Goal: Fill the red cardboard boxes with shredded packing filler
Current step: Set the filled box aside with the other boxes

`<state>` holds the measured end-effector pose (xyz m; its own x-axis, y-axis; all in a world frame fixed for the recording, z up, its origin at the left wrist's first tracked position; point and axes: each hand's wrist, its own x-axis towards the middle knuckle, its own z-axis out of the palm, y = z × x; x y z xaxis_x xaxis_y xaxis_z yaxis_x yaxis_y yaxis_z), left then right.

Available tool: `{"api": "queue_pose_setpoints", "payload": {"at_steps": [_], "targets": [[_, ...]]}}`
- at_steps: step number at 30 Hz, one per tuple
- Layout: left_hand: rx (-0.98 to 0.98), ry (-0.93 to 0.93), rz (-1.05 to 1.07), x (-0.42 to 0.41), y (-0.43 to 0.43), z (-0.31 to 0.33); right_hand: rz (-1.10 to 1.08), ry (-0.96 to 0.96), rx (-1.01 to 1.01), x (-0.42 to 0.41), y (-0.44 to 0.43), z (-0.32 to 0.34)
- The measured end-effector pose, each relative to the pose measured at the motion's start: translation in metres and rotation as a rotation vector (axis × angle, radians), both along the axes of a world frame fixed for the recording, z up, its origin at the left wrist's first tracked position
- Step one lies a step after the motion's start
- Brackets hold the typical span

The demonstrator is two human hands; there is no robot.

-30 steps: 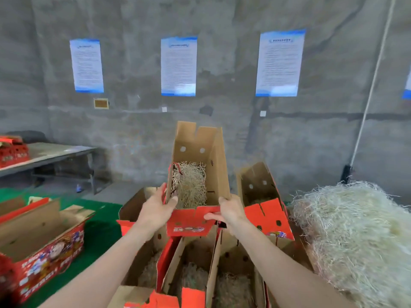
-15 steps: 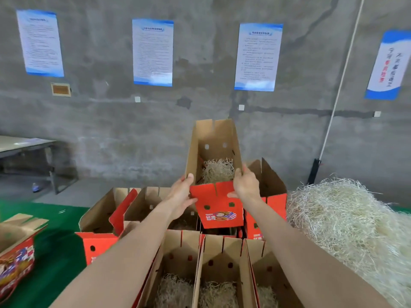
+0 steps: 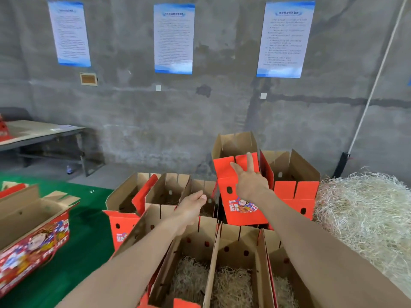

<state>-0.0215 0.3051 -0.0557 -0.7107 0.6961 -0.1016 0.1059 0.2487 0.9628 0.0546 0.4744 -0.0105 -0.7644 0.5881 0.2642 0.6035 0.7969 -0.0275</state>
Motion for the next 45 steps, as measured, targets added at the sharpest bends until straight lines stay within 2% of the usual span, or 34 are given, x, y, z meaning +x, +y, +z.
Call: {"api": "queue_pose_setpoints", "payload": {"at_steps": [4,7,9,13,18,22,26,28,30,32,34,35,36,38,40,41,43,45], "targets": [[-0.008,0.01,0.08,-0.002,-0.058,-0.009,0.026,-0.152,-0.182,-0.005,0.01,-0.002],[0.001,0.032,0.157,0.004,-0.103,-0.012,-0.007,-0.125,-0.179,-0.006,0.003,-0.017],[-0.001,0.03,0.218,0.009,-0.132,-0.014,0.025,-0.051,-0.169,-0.01,-0.012,-0.025],[0.039,0.007,0.344,0.02,-0.182,-0.017,0.112,0.232,-0.101,-0.015,-0.053,-0.027],[0.219,-0.034,0.393,0.029,-0.24,-0.032,0.265,0.496,0.015,-0.004,-0.111,-0.023],[0.256,0.029,0.484,0.011,-0.304,-0.04,0.428,0.608,0.06,-0.016,-0.181,-0.021],[0.346,0.024,0.616,-0.036,-0.38,-0.029,0.62,0.582,-0.025,-0.073,-0.299,-0.021],[0.348,0.038,0.641,-0.06,-0.415,-0.024,0.766,0.548,-0.104,-0.112,-0.367,-0.021],[0.28,0.176,0.657,-0.086,-0.453,-0.015,0.876,0.497,-0.182,-0.149,-0.432,-0.019],[0.112,0.499,0.741,-0.121,-0.498,0.004,0.931,0.39,-0.273,-0.18,-0.485,-0.017],[-0.148,0.922,0.923,-0.164,-0.55,0.038,0.947,0.263,-0.362,-0.206,-0.524,-0.014],[-0.278,1.077,1.033,-0.186,-0.577,0.057,0.942,0.218,-0.415,-0.216,-0.54,-0.012],[-0.4,1.144,1.137,-0.207,-0.604,0.075,0.932,0.188,-0.472,-0.224,-0.553,-0.011],[-0.586,1.022,1.261,-0.242,-0.656,0.102,0.889,0.153,-0.579,-0.237,-0.573,-0.013],[-0.589,0.747,1.177,-0.262,-0.693,0.116,0.82,0.106,-0.725,-0.245,-0.585,-0.015],[-0.578,0.679,1.073,-0.263,-0.7,0.117,0.782,0.078,-0.851,-0.248,-0.59,-0.015],[-0.609,0.799,0.97,-0.255,-0.694,0.114,0.686,0.023,-1.189,-0.253,-0.596,-0.01],[-0.581,1.078,0.941,-0.24,-0.671,0.103,0.614,0.017,-1.538,-0.259,-0.601,0.003]]}}
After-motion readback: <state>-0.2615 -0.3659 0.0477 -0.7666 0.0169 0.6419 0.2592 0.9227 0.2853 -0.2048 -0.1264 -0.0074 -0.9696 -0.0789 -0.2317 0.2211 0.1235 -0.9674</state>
